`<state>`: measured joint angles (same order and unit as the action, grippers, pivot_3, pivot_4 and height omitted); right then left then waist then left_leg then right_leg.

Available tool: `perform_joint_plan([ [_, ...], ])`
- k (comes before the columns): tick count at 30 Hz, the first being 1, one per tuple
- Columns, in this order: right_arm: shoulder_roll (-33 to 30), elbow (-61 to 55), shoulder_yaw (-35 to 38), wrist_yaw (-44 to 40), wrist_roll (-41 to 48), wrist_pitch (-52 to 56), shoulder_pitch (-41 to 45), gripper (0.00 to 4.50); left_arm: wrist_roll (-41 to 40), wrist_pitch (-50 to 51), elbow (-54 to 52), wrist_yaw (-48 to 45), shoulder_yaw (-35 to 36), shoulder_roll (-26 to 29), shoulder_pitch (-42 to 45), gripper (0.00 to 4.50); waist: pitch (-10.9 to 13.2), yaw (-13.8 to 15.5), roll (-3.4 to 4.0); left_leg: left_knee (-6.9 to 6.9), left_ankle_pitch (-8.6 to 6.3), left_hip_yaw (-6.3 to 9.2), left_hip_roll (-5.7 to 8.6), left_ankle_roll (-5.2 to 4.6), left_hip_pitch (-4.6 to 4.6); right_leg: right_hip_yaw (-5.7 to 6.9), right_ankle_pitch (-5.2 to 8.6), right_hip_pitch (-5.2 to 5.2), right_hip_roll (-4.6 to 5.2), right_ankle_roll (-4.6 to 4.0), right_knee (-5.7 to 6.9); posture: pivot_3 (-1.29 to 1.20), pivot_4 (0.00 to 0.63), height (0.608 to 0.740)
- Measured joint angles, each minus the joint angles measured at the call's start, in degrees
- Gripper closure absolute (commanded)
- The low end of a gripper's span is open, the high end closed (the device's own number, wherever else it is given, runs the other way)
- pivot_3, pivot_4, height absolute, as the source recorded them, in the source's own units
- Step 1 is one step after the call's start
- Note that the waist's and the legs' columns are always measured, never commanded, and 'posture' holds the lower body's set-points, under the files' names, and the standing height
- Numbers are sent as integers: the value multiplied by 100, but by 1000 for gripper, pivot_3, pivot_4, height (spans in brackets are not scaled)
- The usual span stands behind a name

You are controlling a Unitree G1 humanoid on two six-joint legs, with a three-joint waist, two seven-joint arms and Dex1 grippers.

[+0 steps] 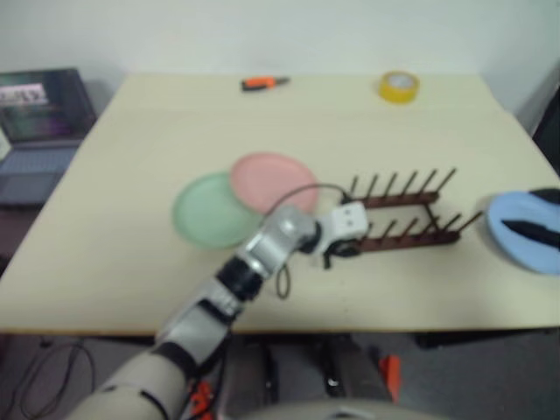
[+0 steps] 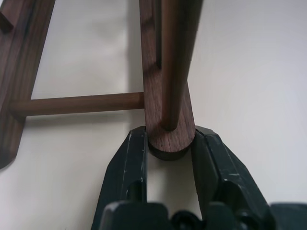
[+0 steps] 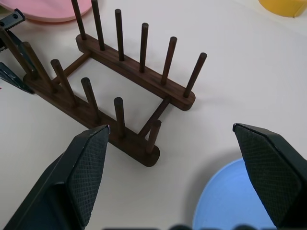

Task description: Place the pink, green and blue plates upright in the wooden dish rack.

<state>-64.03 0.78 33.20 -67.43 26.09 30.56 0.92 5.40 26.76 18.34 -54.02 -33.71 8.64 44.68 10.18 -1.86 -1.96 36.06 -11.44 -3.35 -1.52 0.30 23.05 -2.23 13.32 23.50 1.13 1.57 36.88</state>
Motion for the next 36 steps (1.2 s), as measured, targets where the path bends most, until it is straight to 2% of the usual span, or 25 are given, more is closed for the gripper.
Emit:
perform_joint_plan([
  [6,0,0,-1,1,8,2,24,0,64,37,-21,11,52,60,53,36,0,0,0,0,0,0,0,0,0,0,0,0,0,0,-1,0,150,740],
  [11,-1,0,-14,-9,26,2,33,0,49,322,-339,-152,49,259,53,36,-1,-1,3,-1,0,0,-1,0,1,0,0,1,0,-1,0,0,150,740],
  [19,-20,0,-66,-126,-4,2,-49,0,-99,1190,-1660,-446,105,809,52,36,-5,3,9,0,0,0,-5,0,1,-1,0,0,2,0,-1,0,150,740],
  [23,-18,-29,-66,-127,-5,7,-167,932,-219,1435,-2073,-543,159,945,51,951,-5,3,10,-1,0,1,-5,0,0,0,0,0,1,-1,0,0,150,740],
  [28,-12,-129,-65,-148,-3,28,-368,2773,-549,1624,-2485,-783,160,1158,-10,2793,-6,5,10,0,0,2,-6,0,0,0,1,0,1,-1,0,0,150,740],
  [33,42,-444,-76,-204,1,155,-688,4482,-844,1755,-2568,-819,152,1072,-113,4500,-5,8,9,1,0,3,-5,0,0,0,1,-1,1,-1,0,0,150,740],
  [36,156,-620,-249,-72,-24,204,-789,4482,-906,1786,-2483,-745,70,867,-162,4500,-5,11,7,3,0,9,-4,0,-1,4,1,-5,1,-1,-1,0,150,740],
])
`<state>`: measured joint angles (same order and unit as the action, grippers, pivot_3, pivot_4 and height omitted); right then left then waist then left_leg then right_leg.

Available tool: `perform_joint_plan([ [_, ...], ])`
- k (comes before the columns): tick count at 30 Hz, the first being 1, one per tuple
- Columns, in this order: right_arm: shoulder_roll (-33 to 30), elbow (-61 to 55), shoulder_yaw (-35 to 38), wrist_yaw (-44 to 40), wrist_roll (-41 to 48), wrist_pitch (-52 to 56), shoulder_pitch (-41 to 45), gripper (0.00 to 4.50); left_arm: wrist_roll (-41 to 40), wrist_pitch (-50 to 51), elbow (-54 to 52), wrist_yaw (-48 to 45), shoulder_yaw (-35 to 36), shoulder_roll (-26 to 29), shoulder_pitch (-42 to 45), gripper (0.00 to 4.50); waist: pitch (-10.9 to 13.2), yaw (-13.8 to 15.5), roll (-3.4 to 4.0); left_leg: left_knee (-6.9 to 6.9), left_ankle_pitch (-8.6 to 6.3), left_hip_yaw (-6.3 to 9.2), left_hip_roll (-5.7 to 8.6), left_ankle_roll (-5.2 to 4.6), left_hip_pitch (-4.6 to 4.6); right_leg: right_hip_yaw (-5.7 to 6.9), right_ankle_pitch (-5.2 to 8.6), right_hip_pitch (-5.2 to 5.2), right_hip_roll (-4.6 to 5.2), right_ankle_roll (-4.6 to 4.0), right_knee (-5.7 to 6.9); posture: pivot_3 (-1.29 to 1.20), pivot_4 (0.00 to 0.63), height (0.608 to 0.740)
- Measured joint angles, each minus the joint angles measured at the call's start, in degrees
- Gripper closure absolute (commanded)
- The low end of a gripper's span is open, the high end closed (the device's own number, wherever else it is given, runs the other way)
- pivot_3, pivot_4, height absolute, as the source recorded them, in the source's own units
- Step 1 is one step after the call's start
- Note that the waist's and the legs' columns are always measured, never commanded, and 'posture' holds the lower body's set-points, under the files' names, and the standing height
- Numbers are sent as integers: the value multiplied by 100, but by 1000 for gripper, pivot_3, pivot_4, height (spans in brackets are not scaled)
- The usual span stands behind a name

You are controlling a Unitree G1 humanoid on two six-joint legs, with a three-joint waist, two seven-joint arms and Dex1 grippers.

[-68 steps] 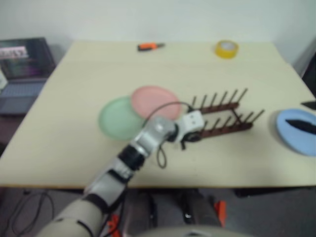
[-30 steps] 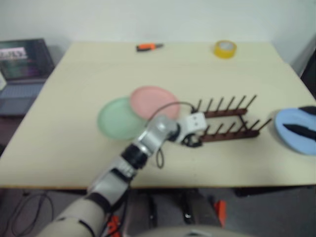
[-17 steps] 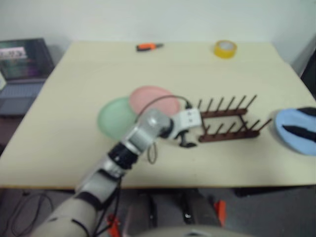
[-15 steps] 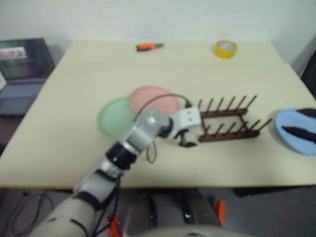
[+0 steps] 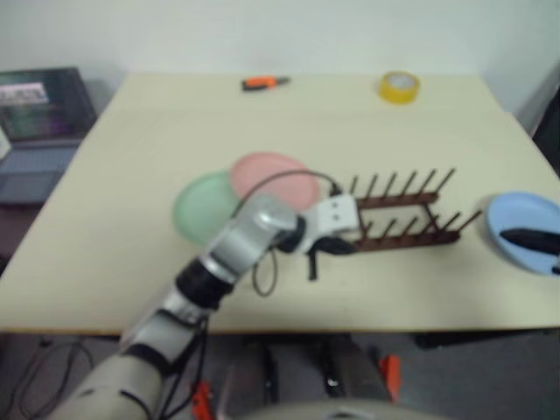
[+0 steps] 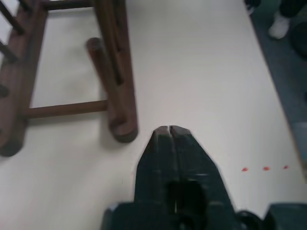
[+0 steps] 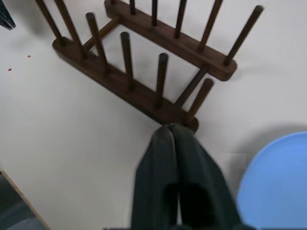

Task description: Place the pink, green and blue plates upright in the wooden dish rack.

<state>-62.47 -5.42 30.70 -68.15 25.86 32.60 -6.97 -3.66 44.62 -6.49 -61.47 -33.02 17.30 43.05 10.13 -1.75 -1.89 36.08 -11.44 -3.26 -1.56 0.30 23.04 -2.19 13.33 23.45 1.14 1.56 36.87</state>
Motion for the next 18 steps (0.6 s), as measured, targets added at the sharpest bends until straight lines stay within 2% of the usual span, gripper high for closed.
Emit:
perform_joint_plan([
  [5,393,-117,-743,372,-61,84,-5,4482,-36,-5,483,326,-201,-616,-90,4500,4,-10,-6,2,0,-1,3,0,0,-5,0,1,1,0,1,0,150,740],
  [12,425,-99,-1129,616,-180,105,256,4482,16,-15,891,661,-221,-791,-57,4500,5,-10,-8,1,0,1,4,0,-1,-1,0,1,-3,0,2,0,150,740],
  [18,681,283,-1766,1091,-655,9,593,4482,146,-59,1259,1035,-227,-956,-56,4500,3,4,-4,-1,0,0,3,0,4,-2,1,3,0,0,-2,0,150,740],
])
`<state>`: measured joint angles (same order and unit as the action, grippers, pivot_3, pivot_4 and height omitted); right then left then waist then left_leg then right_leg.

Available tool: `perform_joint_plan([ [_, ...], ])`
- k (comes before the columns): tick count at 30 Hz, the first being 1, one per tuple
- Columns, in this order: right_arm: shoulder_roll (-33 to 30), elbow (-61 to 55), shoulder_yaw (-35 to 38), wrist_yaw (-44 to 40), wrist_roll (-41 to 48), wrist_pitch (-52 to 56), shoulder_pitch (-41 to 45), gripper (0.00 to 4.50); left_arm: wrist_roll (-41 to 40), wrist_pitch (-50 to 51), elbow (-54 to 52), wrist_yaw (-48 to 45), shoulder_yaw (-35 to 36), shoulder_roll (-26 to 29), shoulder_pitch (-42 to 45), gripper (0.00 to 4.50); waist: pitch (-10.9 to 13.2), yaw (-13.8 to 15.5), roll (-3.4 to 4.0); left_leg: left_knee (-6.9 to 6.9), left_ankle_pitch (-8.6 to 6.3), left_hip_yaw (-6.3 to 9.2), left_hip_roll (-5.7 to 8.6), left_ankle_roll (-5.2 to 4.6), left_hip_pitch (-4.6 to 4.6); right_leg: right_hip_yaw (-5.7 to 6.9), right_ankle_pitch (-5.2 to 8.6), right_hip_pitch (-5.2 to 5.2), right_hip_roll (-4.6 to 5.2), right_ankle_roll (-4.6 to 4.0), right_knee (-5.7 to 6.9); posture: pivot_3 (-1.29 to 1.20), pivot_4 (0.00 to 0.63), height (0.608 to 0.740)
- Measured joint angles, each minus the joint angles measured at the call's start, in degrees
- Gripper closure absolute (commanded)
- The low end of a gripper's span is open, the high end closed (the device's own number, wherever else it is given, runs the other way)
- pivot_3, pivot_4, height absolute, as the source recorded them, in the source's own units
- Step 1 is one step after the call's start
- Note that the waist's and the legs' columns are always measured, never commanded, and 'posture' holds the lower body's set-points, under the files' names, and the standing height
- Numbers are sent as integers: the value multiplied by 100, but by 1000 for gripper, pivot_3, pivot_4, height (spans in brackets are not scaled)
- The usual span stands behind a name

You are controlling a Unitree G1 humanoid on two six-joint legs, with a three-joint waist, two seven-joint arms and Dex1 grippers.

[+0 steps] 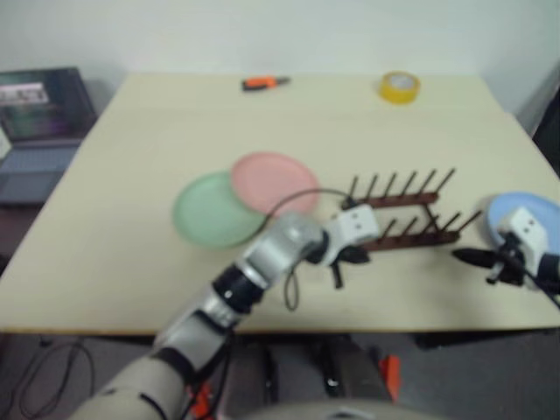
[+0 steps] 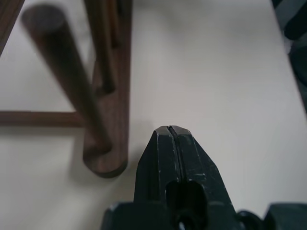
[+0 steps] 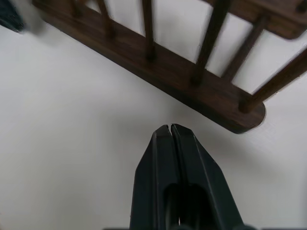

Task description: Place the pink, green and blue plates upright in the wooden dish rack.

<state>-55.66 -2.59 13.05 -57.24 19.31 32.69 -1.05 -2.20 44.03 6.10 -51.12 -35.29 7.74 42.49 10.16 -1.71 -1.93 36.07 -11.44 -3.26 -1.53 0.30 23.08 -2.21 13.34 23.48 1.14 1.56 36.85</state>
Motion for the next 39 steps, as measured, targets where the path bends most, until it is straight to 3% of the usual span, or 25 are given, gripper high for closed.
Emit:
perform_joint_plan([
  [17,583,1100,-712,483,-785,-1173,892,4482,42,-85,388,466,6,-275,-19,4500,-7,-36,-21,5,0,-3,0,-1,-13,-6,-2,-11,-7,5,4,0,150,740],
  [30,876,1255,-760,683,-1011,-1513,1080,4482,405,-595,866,1073,102,-427,22,4500,-12,-51,-35,3,1,-2,-4,-1,-16,-11,-4,-15,-7,8,4,0,150,740],
  [39,1414,1460,-871,1169,-1330,-1848,1420,4482,560,-812,1168,1350,267,-587,64,4500,-12,-72,-35,4,1,-2,-5,-1,-17,-11,-5,-15,-7,9,6,0,150,740],
])
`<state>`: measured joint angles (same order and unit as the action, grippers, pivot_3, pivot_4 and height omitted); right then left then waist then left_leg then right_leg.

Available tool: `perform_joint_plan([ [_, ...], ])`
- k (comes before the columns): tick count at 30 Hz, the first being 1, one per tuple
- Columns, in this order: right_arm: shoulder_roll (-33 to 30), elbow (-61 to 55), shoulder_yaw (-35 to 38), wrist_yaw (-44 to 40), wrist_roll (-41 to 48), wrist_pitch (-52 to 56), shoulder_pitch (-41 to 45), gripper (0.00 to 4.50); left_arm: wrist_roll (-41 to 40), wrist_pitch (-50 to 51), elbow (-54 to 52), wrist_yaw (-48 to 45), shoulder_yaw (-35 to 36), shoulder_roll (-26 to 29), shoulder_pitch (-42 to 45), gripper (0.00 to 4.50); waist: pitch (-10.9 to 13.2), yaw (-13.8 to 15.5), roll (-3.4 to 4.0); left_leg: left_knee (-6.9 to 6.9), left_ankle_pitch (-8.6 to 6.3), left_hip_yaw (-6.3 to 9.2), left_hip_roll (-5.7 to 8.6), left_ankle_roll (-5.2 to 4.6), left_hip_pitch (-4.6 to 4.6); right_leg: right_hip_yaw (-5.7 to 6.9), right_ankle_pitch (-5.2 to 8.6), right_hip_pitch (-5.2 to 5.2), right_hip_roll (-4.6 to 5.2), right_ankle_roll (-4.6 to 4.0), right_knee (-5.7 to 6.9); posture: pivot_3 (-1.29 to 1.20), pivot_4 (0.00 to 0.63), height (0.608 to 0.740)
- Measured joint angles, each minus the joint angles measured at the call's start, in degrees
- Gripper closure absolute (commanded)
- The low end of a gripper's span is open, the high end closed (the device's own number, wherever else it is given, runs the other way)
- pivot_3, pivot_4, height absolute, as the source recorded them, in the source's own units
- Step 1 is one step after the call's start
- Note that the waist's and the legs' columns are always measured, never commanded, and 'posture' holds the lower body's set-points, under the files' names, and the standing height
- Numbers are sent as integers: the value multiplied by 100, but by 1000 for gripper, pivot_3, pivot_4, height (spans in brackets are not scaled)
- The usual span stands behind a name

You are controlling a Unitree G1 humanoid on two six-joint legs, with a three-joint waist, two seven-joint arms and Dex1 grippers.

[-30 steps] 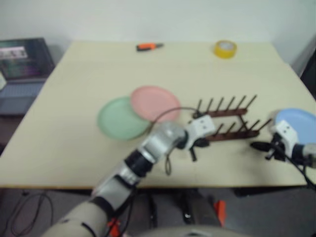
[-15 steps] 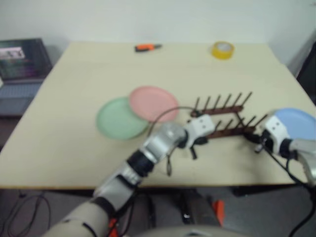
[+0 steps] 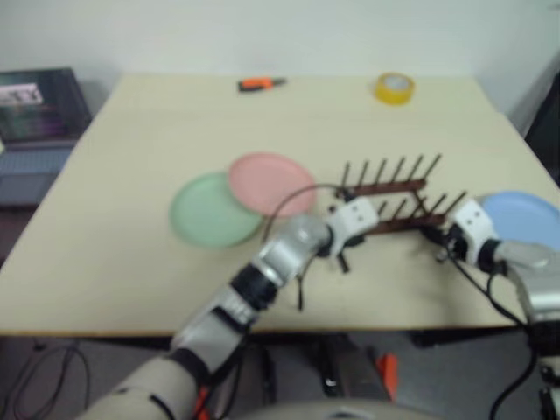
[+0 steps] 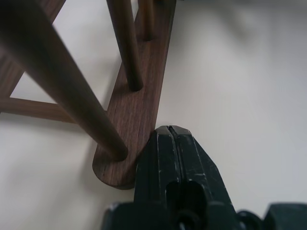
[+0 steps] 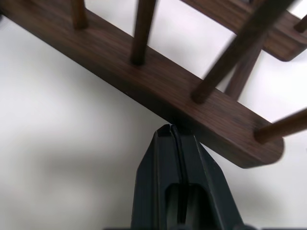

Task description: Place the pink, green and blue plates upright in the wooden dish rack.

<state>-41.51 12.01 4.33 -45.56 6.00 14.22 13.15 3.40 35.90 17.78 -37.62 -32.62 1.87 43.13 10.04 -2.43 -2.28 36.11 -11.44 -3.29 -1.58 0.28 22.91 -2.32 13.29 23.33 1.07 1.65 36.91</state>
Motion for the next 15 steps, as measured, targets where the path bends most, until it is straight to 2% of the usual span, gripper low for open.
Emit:
perform_joint_plan([
  [6,309,224,-113,336,-131,-247,254,4482,117,-198,346,315,169,-175,100,4500,0,5,1,-4,0,-1,1,0,6,0,0,3,1,1,-4,0,150,740],
  [15,402,283,-133,428,-182,-292,342,4482,329,-633,991,609,327,-340,395,4500,1,30,1,-8,0,-2,1,0,11,1,-2,10,2,5,-3,0,150,740],
])
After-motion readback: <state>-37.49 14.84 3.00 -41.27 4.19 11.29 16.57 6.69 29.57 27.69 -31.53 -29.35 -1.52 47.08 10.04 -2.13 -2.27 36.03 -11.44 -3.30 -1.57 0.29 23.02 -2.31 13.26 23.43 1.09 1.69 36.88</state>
